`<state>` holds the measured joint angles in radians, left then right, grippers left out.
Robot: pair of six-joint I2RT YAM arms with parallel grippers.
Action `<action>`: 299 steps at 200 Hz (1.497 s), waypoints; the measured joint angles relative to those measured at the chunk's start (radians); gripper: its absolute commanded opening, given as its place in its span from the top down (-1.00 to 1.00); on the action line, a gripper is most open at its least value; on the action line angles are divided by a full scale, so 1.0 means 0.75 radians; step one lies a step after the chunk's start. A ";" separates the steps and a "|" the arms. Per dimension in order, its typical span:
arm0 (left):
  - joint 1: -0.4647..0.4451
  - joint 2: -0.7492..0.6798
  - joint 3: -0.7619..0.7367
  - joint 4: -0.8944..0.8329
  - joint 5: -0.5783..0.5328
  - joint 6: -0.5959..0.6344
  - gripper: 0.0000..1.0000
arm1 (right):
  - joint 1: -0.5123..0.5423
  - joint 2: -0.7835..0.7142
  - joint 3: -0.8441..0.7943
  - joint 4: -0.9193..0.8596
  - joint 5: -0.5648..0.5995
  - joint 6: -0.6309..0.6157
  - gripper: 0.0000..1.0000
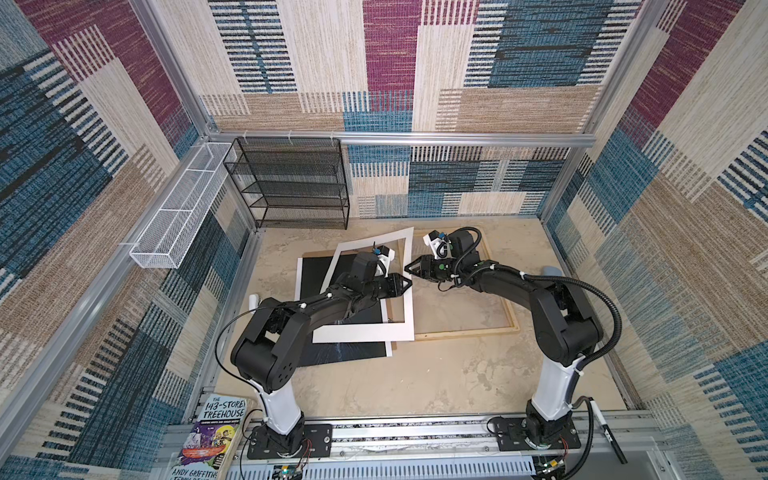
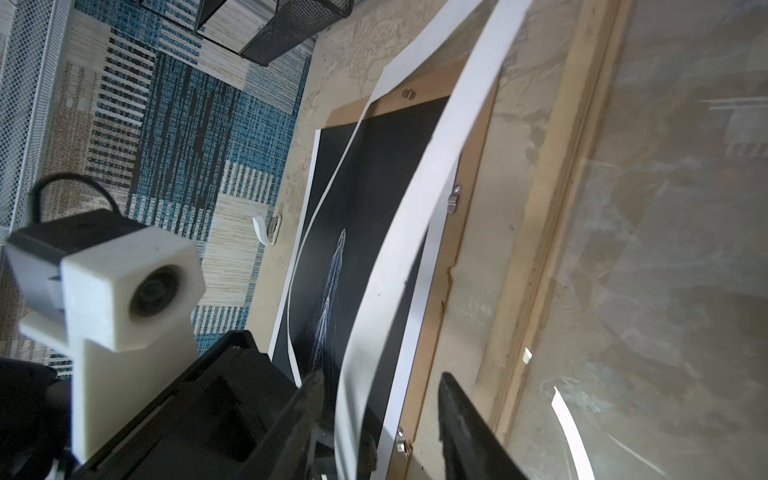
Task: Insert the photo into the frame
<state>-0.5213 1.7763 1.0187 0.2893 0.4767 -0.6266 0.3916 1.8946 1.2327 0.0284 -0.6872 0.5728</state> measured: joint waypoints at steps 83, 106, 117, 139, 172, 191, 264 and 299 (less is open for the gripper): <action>0.000 0.002 -0.010 0.011 0.002 -0.004 0.45 | 0.004 0.044 0.006 0.094 -0.080 0.053 0.68; 0.000 0.003 -0.010 0.011 0.001 -0.005 0.45 | 0.005 0.049 0.006 0.105 -0.091 0.062 0.79; 0.000 0.003 -0.010 0.011 0.001 -0.005 0.39 | 0.005 0.049 0.006 0.110 -0.094 0.062 0.83; 0.000 0.003 -0.010 0.011 0.001 -0.005 0.12 | 0.005 0.049 0.006 0.114 -0.095 0.063 0.90; 0.004 -0.044 -0.024 -0.027 -0.005 -0.004 0.00 | 0.005 0.049 0.010 0.099 -0.095 0.046 0.94; 0.031 -0.122 -0.100 -0.028 -0.008 -0.009 -0.05 | 0.005 0.049 0.024 0.079 -0.094 0.013 0.95; 0.258 -0.379 -0.227 -0.267 -0.172 0.014 -0.08 | -0.002 -0.009 0.024 -0.142 -0.081 -0.223 0.97; 0.273 -0.461 -0.201 -0.489 -0.311 0.110 -0.09 | -0.017 -0.049 -0.027 -0.243 -0.079 -0.354 1.00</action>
<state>-0.3164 1.4303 0.8680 -0.0776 0.2432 -0.5438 0.3790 1.8580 1.2125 -0.1539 -0.7464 0.3073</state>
